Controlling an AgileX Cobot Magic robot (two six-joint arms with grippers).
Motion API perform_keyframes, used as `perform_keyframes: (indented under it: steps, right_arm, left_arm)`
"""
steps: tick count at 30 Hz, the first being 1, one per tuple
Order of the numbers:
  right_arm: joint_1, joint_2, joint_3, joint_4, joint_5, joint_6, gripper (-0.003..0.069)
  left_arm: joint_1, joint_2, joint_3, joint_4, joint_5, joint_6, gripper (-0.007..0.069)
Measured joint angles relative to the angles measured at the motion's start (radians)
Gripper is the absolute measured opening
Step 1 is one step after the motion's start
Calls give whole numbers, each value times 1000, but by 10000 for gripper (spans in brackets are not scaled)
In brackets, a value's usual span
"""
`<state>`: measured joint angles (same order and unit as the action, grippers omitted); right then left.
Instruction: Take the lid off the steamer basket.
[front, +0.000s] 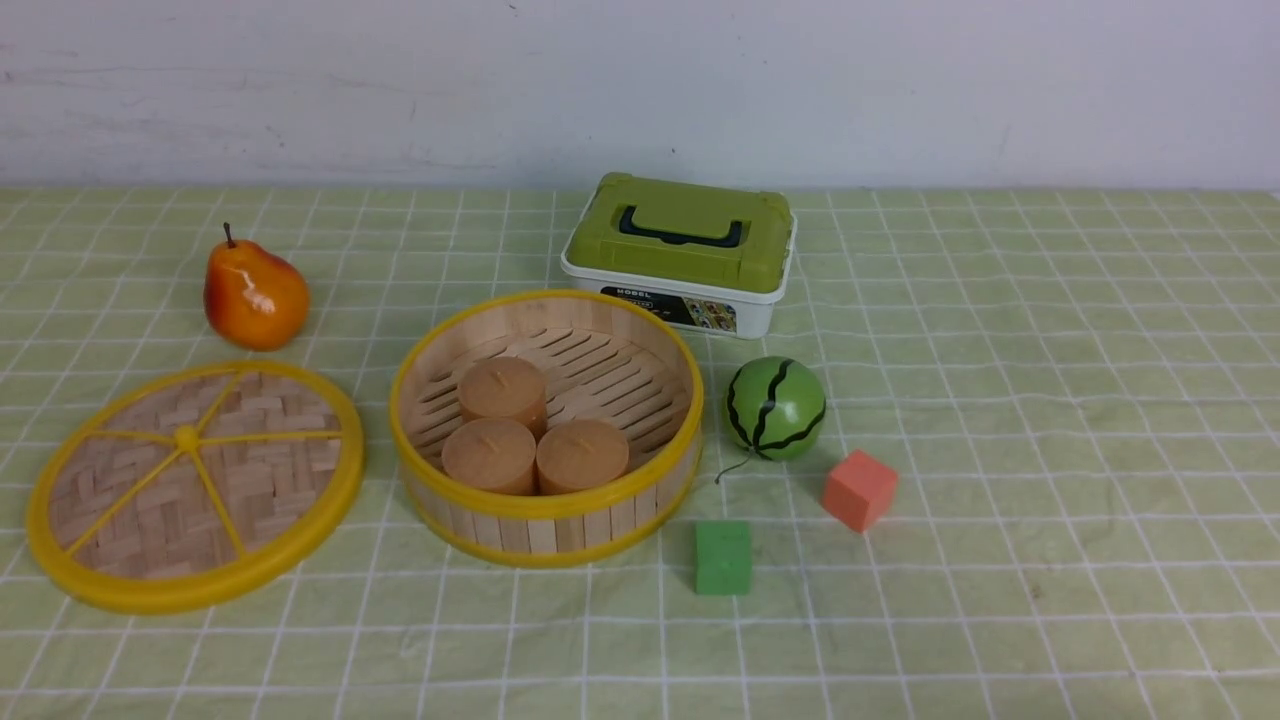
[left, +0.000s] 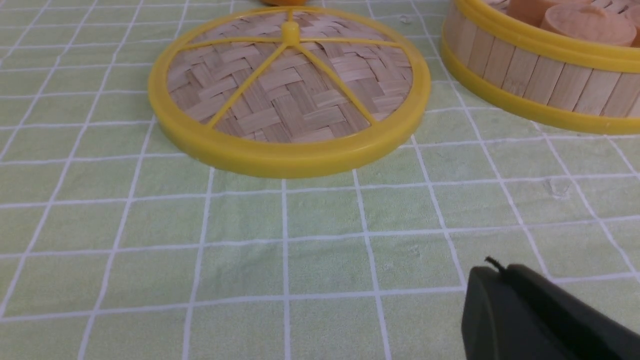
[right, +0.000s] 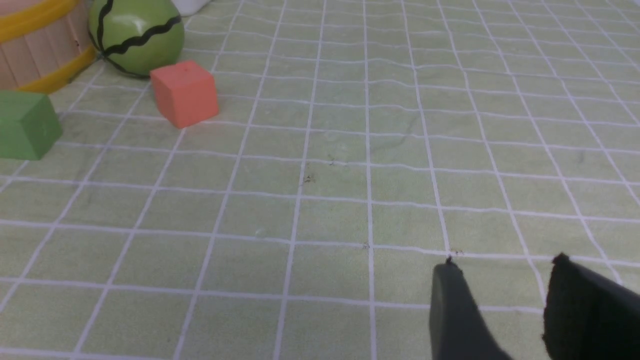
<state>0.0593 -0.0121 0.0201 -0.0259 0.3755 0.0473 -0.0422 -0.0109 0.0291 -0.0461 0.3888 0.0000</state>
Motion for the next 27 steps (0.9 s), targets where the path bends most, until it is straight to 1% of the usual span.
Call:
perform_keyframes:
  steps: [27]
  right_arm:
    - [0, 0, 0, 0, 0, 0, 242]
  left_arm:
    - [0, 0, 0, 0, 2, 0, 19]
